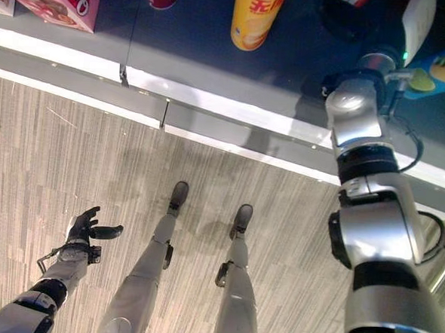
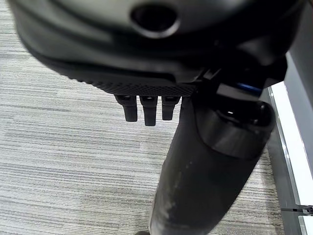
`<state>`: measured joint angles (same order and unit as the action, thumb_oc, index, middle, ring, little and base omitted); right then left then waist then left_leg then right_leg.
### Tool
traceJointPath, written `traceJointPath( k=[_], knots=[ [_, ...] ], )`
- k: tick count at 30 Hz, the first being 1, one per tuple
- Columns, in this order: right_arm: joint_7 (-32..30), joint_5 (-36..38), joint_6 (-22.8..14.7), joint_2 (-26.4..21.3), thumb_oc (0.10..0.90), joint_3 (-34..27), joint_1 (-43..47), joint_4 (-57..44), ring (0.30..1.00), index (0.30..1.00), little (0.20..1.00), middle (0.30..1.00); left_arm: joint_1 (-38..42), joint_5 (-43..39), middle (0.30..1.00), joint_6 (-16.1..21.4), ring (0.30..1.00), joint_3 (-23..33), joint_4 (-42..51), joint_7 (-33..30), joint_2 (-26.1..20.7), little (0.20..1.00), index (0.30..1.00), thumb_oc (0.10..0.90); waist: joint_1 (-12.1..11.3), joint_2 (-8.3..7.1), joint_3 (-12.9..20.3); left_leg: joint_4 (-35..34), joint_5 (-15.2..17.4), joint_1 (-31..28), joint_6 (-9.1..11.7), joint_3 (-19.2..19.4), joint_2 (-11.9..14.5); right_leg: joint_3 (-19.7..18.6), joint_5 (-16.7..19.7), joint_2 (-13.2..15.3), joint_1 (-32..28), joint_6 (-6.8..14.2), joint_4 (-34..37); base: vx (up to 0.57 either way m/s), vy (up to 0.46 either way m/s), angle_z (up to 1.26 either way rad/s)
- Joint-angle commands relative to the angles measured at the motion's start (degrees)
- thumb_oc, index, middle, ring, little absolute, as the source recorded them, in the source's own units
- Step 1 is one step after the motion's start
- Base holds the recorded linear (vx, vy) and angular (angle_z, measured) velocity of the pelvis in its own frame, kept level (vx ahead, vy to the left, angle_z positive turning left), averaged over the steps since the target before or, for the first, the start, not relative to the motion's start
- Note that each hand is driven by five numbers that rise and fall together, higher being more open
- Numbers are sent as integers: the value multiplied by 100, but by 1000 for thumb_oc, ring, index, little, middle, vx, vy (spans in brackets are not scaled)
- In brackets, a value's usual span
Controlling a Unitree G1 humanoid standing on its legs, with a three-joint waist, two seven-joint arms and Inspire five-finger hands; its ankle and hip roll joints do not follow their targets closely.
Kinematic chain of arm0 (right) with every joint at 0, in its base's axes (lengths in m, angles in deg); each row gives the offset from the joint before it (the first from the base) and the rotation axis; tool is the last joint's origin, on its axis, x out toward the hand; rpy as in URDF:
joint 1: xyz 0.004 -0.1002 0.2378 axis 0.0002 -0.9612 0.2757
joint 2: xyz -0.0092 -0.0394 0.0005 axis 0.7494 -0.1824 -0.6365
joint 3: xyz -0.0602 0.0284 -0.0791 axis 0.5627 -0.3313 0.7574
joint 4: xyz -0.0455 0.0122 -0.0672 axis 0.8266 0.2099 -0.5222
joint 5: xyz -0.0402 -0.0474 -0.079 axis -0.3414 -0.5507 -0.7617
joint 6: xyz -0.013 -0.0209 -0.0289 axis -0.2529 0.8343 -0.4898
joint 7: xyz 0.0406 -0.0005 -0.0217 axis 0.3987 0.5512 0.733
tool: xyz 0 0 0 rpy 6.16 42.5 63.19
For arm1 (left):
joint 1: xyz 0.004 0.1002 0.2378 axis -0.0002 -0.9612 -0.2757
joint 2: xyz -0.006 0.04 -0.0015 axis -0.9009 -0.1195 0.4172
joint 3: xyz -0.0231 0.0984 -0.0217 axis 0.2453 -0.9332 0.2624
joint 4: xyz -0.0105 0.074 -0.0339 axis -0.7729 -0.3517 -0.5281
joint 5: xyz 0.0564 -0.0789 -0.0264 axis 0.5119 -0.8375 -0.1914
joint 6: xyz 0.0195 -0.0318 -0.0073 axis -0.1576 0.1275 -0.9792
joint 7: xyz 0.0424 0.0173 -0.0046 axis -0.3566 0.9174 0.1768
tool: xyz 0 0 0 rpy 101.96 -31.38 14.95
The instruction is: Put the goods on the table back onto the shelves and tidy them up.
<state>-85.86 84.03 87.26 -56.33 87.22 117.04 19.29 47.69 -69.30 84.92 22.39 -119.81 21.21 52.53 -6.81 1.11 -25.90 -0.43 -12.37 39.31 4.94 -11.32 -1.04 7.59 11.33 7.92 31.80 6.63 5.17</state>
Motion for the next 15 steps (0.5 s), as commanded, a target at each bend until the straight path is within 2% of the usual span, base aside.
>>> traceJointPath(
  k=[1,7,8,10,11,15],
  knots=[
    [-105,-195,-134,-224,800,132,-325,-114,900,900,900,900,-882,-139,900,86,900,-111,-424,-2,-237,900,900,800,-55,-189,925,-444,404,-369,256,235,64,-252,-838,144,-360,365,-412,0,0,0],
    [-255,-381,-133,-326,800,-45,-592,-691,900,900,900,900,-873,-121,900,47,900,-32,-434,-12,-231,900,900,800,-4,-216,954,-444,424,-398,249,250,63,-267,-842,141,-396,372,-408,0,0,0],
    [-360,-520,-144,-363,800,-257,-872,-1194,900,900,900,900,-860,-101,900,7,900,47,-433,-19,-204,900,900,800,42,-236,978,-439,441,-421,238,262,70,-280,-849,146,-414,372,-409,0,0,0],
    [-412,-599,-136,-383,800,-396,-1047,-1454,900,900,900,900,-846,-73,900,-16,900,71,-434,-27,-199,900,900,800,59,-253,989,-436,454,-437,232,259,69,-284,-855,147,-430,373,-403,0,0,0],
    [-533,-715,-172,-357,800,-725,-1387,-1953,900,900,900,900,-794,-20,900,-53,900,154,-437,-69,-163,900,900,800,111,-266,1011,-432,479,-463,218,276,74,-279,-858,153,-451,377,-398,0,0,0],
    [-661,-1073,-182,-321,800,-1285,-2073,-2823,900,900,900,900,-687,115,900,-97,900,265,-494,-156,-111,900,900,800,198,-314,1071,-421,529,-539,202,284,87,-267,-863,171,-519,397,-373,0,0,0]
  ],
)
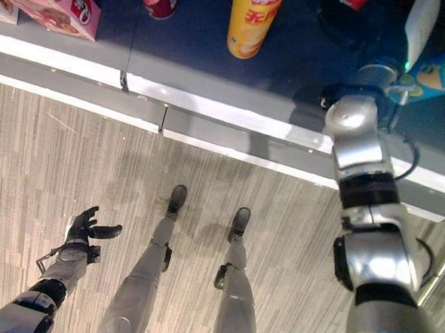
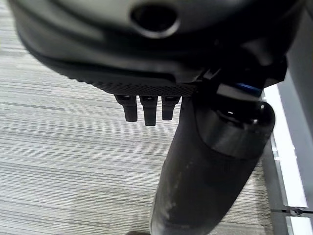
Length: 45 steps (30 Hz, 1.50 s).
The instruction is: Put the goods on the table back onto the shelves and tidy them up.
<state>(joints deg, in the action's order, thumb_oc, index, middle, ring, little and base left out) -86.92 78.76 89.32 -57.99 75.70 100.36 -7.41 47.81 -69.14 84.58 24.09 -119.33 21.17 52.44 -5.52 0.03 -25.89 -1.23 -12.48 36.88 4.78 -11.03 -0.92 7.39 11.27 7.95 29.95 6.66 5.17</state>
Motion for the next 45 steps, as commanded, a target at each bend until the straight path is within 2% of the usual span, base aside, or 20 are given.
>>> traceJointPath(
  k=[1,13,19,20,22,23,24,25,30,33,35,37,38,39,41,45],
  knots=[
    [-578,-596,-409,-114,800,-242,-550,-329,900,900,900,900,-671,133,900,-81,900,115,-554,-173,-98,900,900,800,86,-216,1085,-340,546,-321,215,253,83,-242,-859,170,-351,397,-369,0,0,0],
    [-395,-999,-623,370,800,-857,-1901,-1598,900,900,900,900,-715,402,900,-166,900,235,-601,-203,-19,900,900,800,249,-374,1323,-331,644,-655,177,324,124,-244,-846,171,-695,425,-280,0,-1,-4],
    [-81,-932,-909,666,800,-1090,-2662,-2342,900,900,900,900,-918,553,900,-202,900,291,-575,-135,28,900,900,800,330,-467,1506,-335,734,-1023,166,387,157,-193,-825,168,-1069,450,-189,47,18,1],
    [246,-631,-1147,757,800,-1116,-2920,-2623,900,900,900,900,-972,616,900,-207,900,302,-579,-81,21,900,900,800,370,-493,1576,-347,765,-1149,163,400,170,-172,-823,164,-1189,459,-165,57,18,1],
    [567,-318,-1368,715,800,-1071,-2985,-2757,900,900,900,900,-1001,674,900,-198,900,331,-576,-1,-16,900,900,800,391,-519,1624,-362,791,-1273,155,409,183,-139,-808,165,-1297,469,-131,56,22,0],
    [862,80,-1547,704,800,-1020,-3006,-2775,900,900,900,900,-1026,714,900,-182,900,377,-607,69,-26,900,900,800,396,-546,1659,-373,805,-1358,154,444,205,-129,-799,161,-1362,473,-88,0,0,0],
    [865,86,-1552,701,800,-1017,-3002,-2768,900,900,900,900,-1027,715,900,-181,900,380,-607,70,-25,900,900,800,395,-546,1655,-374,806,-1365,154,447,206,-131,-798,161,-1369,473,-83,17,30,-5],
    [1184,488,-1710,727,800,-958,-3061,-2866,900,900,900,900,-1055,741,900,-182,900,416,-637,117,-18,900,900,800,402,-579,1688,-377,817,-1446,167,488,232,-123,-770,163,-1423,482,-61,8,13,-5],
    [1626,938,-1833,731,800,-1030,-3463,-3111,900,900,900,900,-1240,746,900,-173,900,493,-628,223,34,900,900,800,458,-625,1788,-377,852,-1590,186,559,289,-96,-743,153,-1535,496,-49,9,12,-1],
    [2079,1321,-1904,781,800,-1145,-4022,-3235,900,900,900,900,-1411,811,900,-147,900,571,-583,324,66,900,900,800,527,-664,1898,-377,891,-1754,185,620,339,-69,-715,157,-1661,522,-37,35,42,-1],
    [2231,1491,-1899,796,800,-1203,-4212,-3254,900,900,900,900,-1437,844,900,-148,900,602,-569,352,66,900,900,800,552,-677,1924,-377,908,-1807,183,640,348,-68,-706,152,-1699,530,-39,32,38,-3],
    [2909,2262,-1925,1020,800,-1294,-4892,-3320,900,900,900,900,-1502,904,900,-112,900,746,-506,453,13,900,900,800,648,-708,2049,-377,966,-2027,180,742,407,-70,-679,136,-1837,560,-36,56,49,-6],
    [2916,2268,-1922,1021,800,-1300,-4903,-3326,900,900,900,900,-1507,904,900,-112,900,743,-504,454,11,900,900,800,642,-711,2050,-377,968,-2032,180,745,408,-72,-680,136,-1841,560,-35,57,52,-11],
    [3223,2805,-1940,1197,800,-1272,-5150,-3318,900,900,900,900,-1531,910,900,-107,900,804,-478,489,-11,900,900,800,682,-721,2122,-377,997,-2139,172,812,421,-88,-669,128,-1892,573,-34,26,31,-16],
    [3391,3045,-1902,1258,800,-1277,-5277,-3266,900,900,900,900,-1543,926,900,-103,900,832,-471,509,-33,900,900,800,695,-733,2143,-377,1015,-2209,169,856,432,-99,-661,129,-1935,581,-33,36,37,-30],
    [4386,3997,-1425,1440,800,-1028,-6032,-2794,900,900,900,900,-1655,1123,900,-79,900,949,-430,732,-102,900,900,800,811,-772,2319,-377,1134,-2636,146,1088,479,-189,-640,135,-2169,622,-77,70,49,-25]
  ],
)
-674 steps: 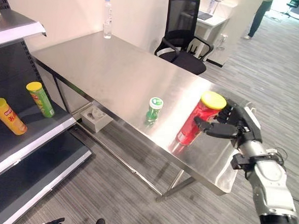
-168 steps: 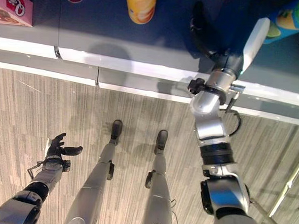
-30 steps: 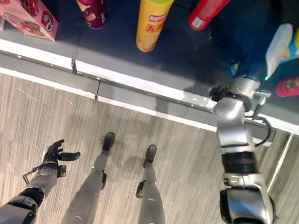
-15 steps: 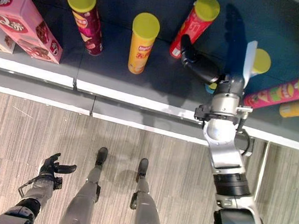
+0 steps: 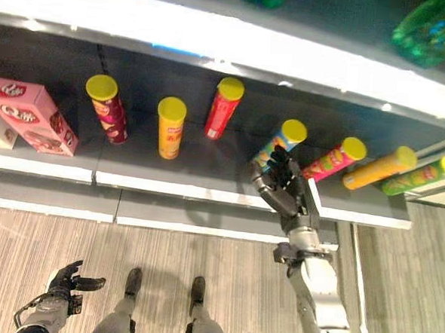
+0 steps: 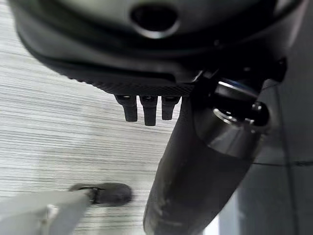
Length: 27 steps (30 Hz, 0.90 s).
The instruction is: Put the goods on the table back onto the shelves and tidy them up.
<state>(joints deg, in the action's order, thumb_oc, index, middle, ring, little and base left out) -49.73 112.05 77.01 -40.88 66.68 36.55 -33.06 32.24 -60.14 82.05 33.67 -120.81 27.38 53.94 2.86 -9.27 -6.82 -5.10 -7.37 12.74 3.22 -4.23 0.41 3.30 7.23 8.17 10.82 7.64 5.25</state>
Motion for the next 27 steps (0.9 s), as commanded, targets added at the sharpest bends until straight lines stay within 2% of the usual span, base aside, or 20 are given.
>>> traceJointPath(
  k=[1,7,9,12,15,16,17,21,27],
  knots=[
    [810,824,-110,-224,800,-45,269,-52,900,900,900,900,-107,257,900,176,900,-3,-305,149,-261,900,900,800,-10,155,448,10,631,-278,306,445,353,199,-236,111,-279,530,-97,79,35,-28],
    [1568,830,375,-342,800,420,-77,887,900,900,900,900,-381,621,900,221,900,-105,-500,516,-252,900,900,800,-1,168,558,10,724,-598,290,582,371,141,-265,139,-464,551,-142,44,18,-19],
    [1769,511,524,-403,800,706,-114,1558,900,900,900,900,-539,808,900,233,900,-199,-571,674,-234,900,900,800,-27,184,601,12,755,-698,286,616,367,125,-277,156,-553,562,-131,41,22,-7],
    [1754,159,583,-303,800,904,-45,2316,900,900,900,900,-584,811,900,265,900,-315,-595,764,-205,900,900,800,-41,198,633,21,779,-740,269,598,360,127,-270,171,-584,559,-132,7,4,-1],
    [1502,-624,651,-3,800,1113,63,3481,900,900,900,900,-594,838,900,267,900,-522,-611,810,-159,900,900,800,-66,212,679,38,814,-807,235,591,342,137,-284,181,-648,554,-147,43,20,1],
    [1142,-1281,554,304,800,1167,230,4315,900,900,900,900,-518,730,900,266,900,-595,-566,797,-139,900,900,800,-90,232,689,55,833,-847,211,572,334,141,-298,187,-705,549,-151,41,10,1],
    [1141,-1282,551,307,800,1167,233,4320,900,900,900,900,-516,730,900,266,900,-595,-566,797,-140,900,900,800,-90,231,685,55,834,-851,211,573,335,141,-298,187,-709,549,-151,43,7,2],
    [432,-1813,571,1007,800,754,478,5925,900,900,900,900,-365,583,900,263,900,-704,-644,681,-126,900,900,800,-81,299,753,61,884,-959,166,587,314,116,-366,180,-790,532,-160,46,15,0],
    [4,-1956,594,1263,800,420,539,6543,900,900,900,900,-356,590,900,225,900,-640,-825,552,-111,900,900,800,-38,375,799,46,922,-1078,150,631,312,91,-451,154,-839,500,-178,32,14,-2]
  ],
)
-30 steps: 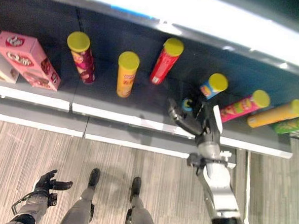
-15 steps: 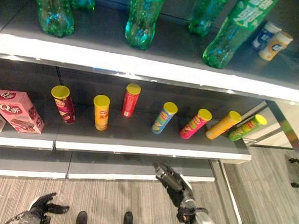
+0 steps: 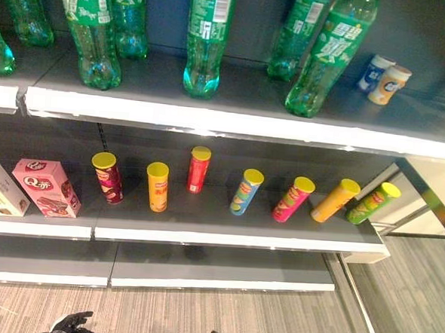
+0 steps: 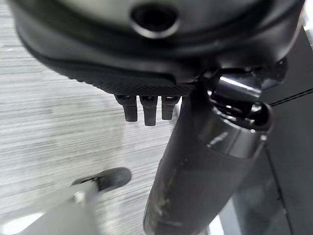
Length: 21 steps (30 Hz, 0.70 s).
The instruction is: Put the goods on the table back onto the shelves and tidy them up.
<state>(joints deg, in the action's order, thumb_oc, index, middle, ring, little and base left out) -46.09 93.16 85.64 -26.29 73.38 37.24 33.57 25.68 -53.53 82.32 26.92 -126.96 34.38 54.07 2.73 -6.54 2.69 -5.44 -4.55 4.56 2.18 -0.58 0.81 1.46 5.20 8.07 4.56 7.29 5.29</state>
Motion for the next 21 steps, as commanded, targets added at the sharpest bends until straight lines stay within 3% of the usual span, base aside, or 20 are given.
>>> traceJointPath(
  k=[1,10,14,15,17,18,19,20,21],
  knots=[
    [-361,-67,-269,-197,800,-250,470,-120,900,900,900,900,299,-71,900,198,900,35,-211,-148,-123,900,900,800,-26,102,-153,81,640,-260,255,267,272,275,-247,164,-214,535,-183,0,0,0],
    [-525,42,-297,-183,800,-502,376,-11,900,900,900,900,186,-35,900,187,900,62,-315,-170,-22,900,900,800,57,135,-90,88,697,-339,240,333,280,185,-242,160,-232,537,-183,-3,17,-1],
    [-602,193,-326,-243,800,-669,321,-146,900,900,900,900,240,-59,900,202,900,13,-234,-171,-38,900,900,800,221,123,-174,284,840,-303,109,484,202,-192,-14,199,-9,615,-321,-78,68,-27],
    [-642,295,-354,-231,800,-666,367,-278,900,900,900,900,360,-129,900,209,900,-12,-200,-196,-55,900,900,800,350,90,-290,428,884,-192,43,671,196,-480,228,164,272,700,-406,-220,72,-46],
    [-681,353,-376,-225,800,-662,392,-359,900,900,900,900,413,-164,900,221,900,-23,-190,-217,-77,900,900,800,372,82,-364,541,926,-122,4,857,227,-608,273,115,400,745,-426,-201,34,-89],
    [-757,394,-443,-222,800,-610,466,-540,900,900,900,900,452,-191,900,244,900,-81,-139,-237,-95,900,900,800,294,105,-546,768,1019,-94,4,1323,390,-210,312,168,703,730,-602,-143,14,-159],
    [-757,394,-443,-220,800,-611,467,-541,900,900,900,900,454,-191,900,244,900,-81,-140,-237,-98,900,900,800,292,98,-536,770,1011,-77,3,1327,385,-217,317,172,722,730,-604,-219,15,-199],
    [-845,352,-454,-254,800,-613,458,-654,900,900,900,900,445,-262,900,209,900,-66,-42,-249,-114,900,900,800,190,166,-603,862,1010,-29,26,1494,518,703,71,408,600,597,-626,-117,5,-162],
    [-841,266,-434,-258,800,-563,416,-705,900,900,900,900,385,-296,900,174,900,-34,20,-247,-125,900,900,800,110,200,-641,882,991,-81,54,1695,602,1341,-54,568,417,477,-656,-94,-8,-139]
  ],
)
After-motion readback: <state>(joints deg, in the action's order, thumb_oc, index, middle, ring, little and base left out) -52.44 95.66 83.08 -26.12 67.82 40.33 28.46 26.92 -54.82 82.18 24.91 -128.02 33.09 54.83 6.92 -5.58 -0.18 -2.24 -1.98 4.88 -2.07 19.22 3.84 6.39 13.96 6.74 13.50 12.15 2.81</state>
